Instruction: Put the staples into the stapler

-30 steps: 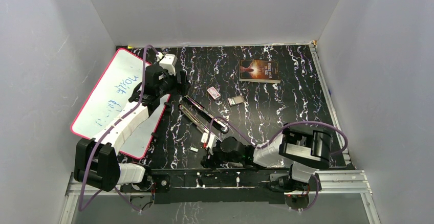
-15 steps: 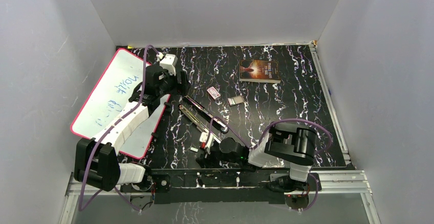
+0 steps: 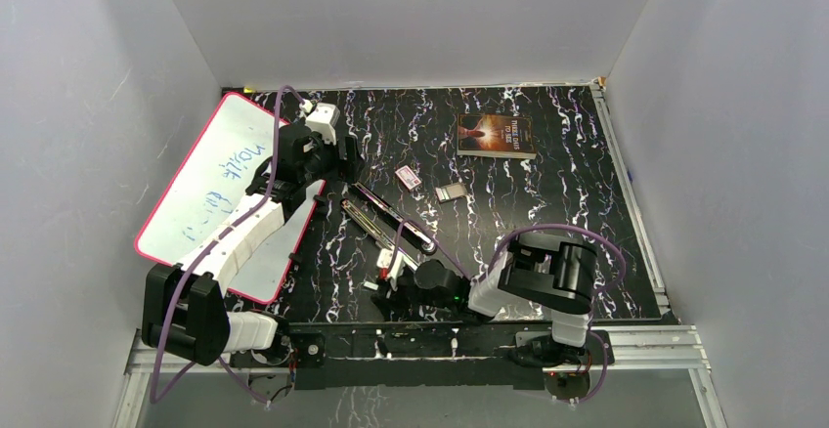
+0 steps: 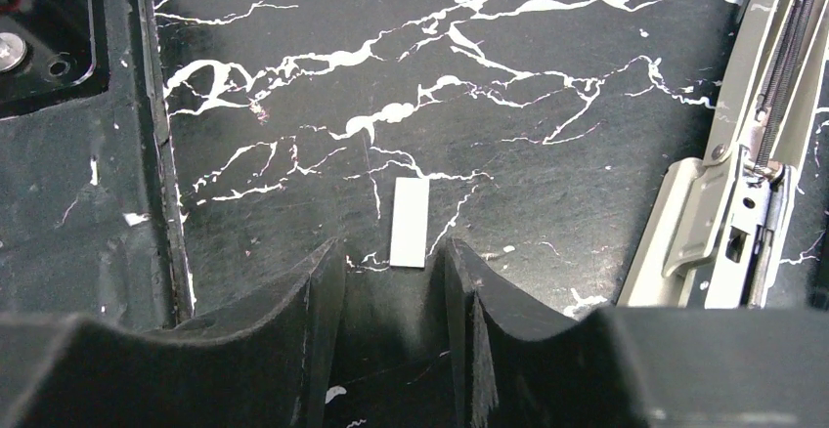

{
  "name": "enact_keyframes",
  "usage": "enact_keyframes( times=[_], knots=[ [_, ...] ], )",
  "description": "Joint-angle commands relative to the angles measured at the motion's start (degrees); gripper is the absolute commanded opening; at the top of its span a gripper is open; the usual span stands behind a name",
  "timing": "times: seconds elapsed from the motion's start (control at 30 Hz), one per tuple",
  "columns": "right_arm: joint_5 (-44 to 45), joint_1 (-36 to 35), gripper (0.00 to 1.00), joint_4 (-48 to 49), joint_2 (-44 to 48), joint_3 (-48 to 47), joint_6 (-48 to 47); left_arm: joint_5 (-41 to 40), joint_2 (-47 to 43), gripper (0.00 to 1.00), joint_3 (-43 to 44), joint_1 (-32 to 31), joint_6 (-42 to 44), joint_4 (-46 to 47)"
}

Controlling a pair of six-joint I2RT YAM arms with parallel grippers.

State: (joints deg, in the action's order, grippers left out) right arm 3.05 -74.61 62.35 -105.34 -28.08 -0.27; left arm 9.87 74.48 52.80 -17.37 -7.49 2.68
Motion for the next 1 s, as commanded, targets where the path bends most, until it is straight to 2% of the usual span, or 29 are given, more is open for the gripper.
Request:
enact_keyframes(
  times=[0.0,0.3,0.73,0.97],
  knots=[
    [0.74,0.28,0.48,-7.00,-2.71,-0.40,-0.07,1.49,-0.21,0.79,-0.39,0.29,0.80,1.26],
    [0.58,0.41,0.37,-7.50,-2.86,-0.66,0.05,2.00,-0.30,0.79,-0.45,0.31,1.04,1.37],
    [0.93,0.43,0.26,-7.71,-2.90,-0.73,0.27,2.21,-1.06,0.79,-0.72,0.31,1.47,1.56],
    [-1.45,0.43,0.06,-9.26,-2.32,-1.81,-0.78,2.62,-1.40,0.79,-0.85,0.29,1.45,1.75]
  ],
)
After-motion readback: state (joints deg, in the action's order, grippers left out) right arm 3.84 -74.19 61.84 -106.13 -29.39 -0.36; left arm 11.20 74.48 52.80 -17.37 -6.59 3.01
